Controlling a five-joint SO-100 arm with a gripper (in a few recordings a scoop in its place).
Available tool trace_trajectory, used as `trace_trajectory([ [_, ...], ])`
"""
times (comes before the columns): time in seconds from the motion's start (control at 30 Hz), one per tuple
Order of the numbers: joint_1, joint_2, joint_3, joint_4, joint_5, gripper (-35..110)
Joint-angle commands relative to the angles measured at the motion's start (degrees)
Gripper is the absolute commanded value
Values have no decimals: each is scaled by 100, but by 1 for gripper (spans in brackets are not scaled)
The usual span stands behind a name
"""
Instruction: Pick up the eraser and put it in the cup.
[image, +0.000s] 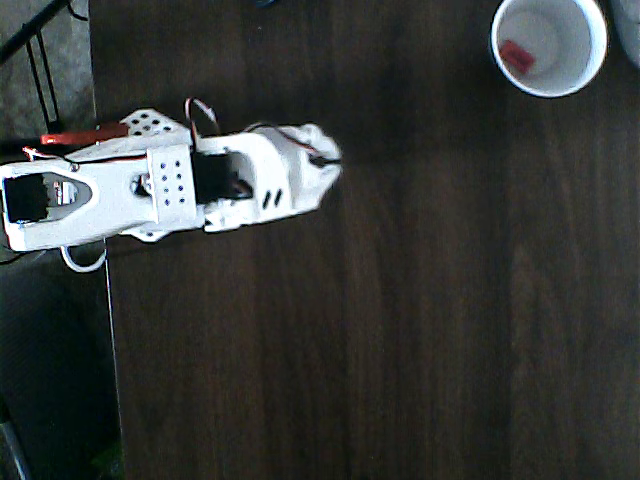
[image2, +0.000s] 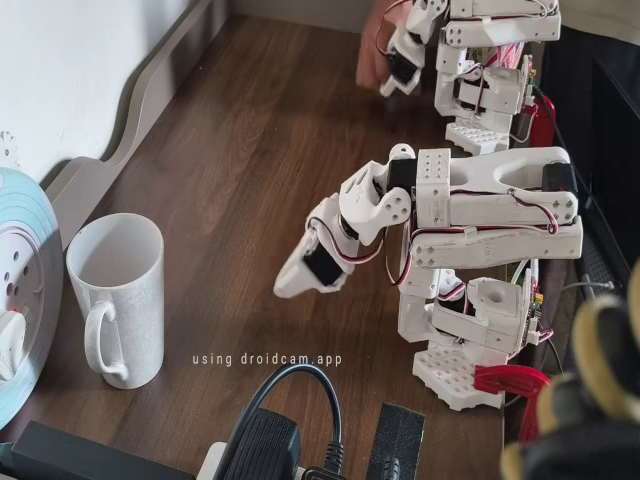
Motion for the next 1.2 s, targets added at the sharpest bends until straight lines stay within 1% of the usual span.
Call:
trace_trajectory([
  [0.0, -149, 114, 88, 747, -545, 4],
  [0.07, -141, 105, 88, 1143, -1283, 3],
  [0.3, -149, 105, 88, 1143, -1274, 9],
  [0.57, -44, 105, 88, 1143, -1318, 10],
  [0.73, 519, 114, 97, 1143, -1310, 10],
  [0.83, 554, 185, 97, 1178, -1257, 10],
  [1.03, 281, 905, 88, 1652, -483, 11],
  [1.17, -9, 1600, 114, 1854, 686, 10],
])
